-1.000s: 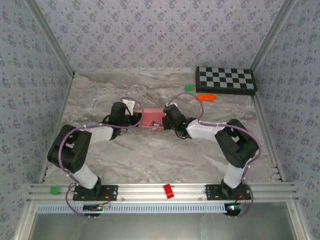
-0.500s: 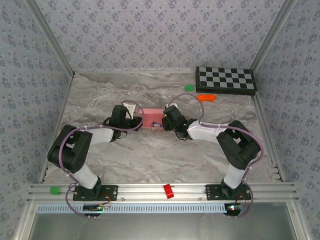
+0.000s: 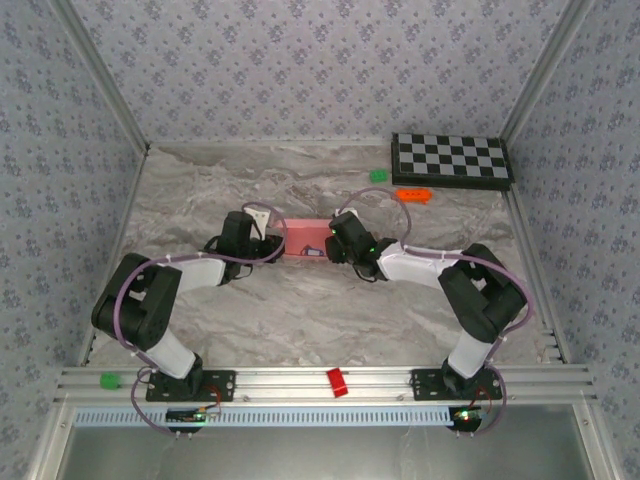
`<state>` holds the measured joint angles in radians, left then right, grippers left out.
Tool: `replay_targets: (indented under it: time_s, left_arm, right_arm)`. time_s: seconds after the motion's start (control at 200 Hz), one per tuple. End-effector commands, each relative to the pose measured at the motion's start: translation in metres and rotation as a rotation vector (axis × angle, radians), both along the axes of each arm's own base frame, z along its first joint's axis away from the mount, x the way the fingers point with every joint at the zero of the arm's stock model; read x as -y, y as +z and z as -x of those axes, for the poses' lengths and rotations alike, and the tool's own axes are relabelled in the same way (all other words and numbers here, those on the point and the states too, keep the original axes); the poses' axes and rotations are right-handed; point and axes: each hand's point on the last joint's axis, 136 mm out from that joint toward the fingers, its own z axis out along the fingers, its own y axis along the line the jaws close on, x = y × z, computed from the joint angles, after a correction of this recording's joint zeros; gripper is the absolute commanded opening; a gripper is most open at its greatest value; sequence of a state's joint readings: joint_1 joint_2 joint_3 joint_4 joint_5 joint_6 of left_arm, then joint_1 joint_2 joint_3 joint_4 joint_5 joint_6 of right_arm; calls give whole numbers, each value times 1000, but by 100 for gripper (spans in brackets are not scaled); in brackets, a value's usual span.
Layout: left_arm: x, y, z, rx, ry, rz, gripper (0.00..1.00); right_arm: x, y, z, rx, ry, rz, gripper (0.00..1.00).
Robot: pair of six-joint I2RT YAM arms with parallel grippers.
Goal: Fold the paper box
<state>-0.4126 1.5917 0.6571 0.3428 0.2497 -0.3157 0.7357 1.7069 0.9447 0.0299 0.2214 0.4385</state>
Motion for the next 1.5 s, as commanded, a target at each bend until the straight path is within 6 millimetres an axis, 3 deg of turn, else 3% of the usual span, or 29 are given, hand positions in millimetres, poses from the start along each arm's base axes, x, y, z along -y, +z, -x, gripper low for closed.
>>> replay_targets:
  time_s: [0.0, 0.315, 0.525, 0.69, 0.85, 1.005, 1.149, 1.374, 1.494]
  left_arm:
    - [0, 10, 2, 22, -6, -4, 25]
    - [-3, 20, 9, 47, -15, 6, 34]
    - [-8, 24, 27, 71, -41, 3, 42]
    - [-25, 34, 40, 116, 10, -21, 45]
    - [-56, 48, 36, 159, 165, -96, 47]
    - [-79, 73, 22, 183, 310, -153, 53]
    - [-78, 101, 0, 199, 348, -162, 55]
    - [-50, 125, -36, 160, 291, -122, 57]
    - [-30, 126, -49, 115, 231, -93, 57]
  right_arm:
    - [4, 4, 6, -5, -14, 0, 38]
    - [6, 3, 16, -21, 13, -7, 44]
    - [13, 6, 29, -15, 41, -12, 52]
    - [31, 5, 43, -3, 27, -5, 55]
    - [57, 3, 47, -8, -32, 45, 54]
    - [81, 12, 36, -14, -124, 62, 52]
    - [93, 34, 15, -9, -180, 43, 51]
    - [76, 84, -26, 25, -125, -79, 51]
    - [54, 93, -42, -5, -44, -130, 52]
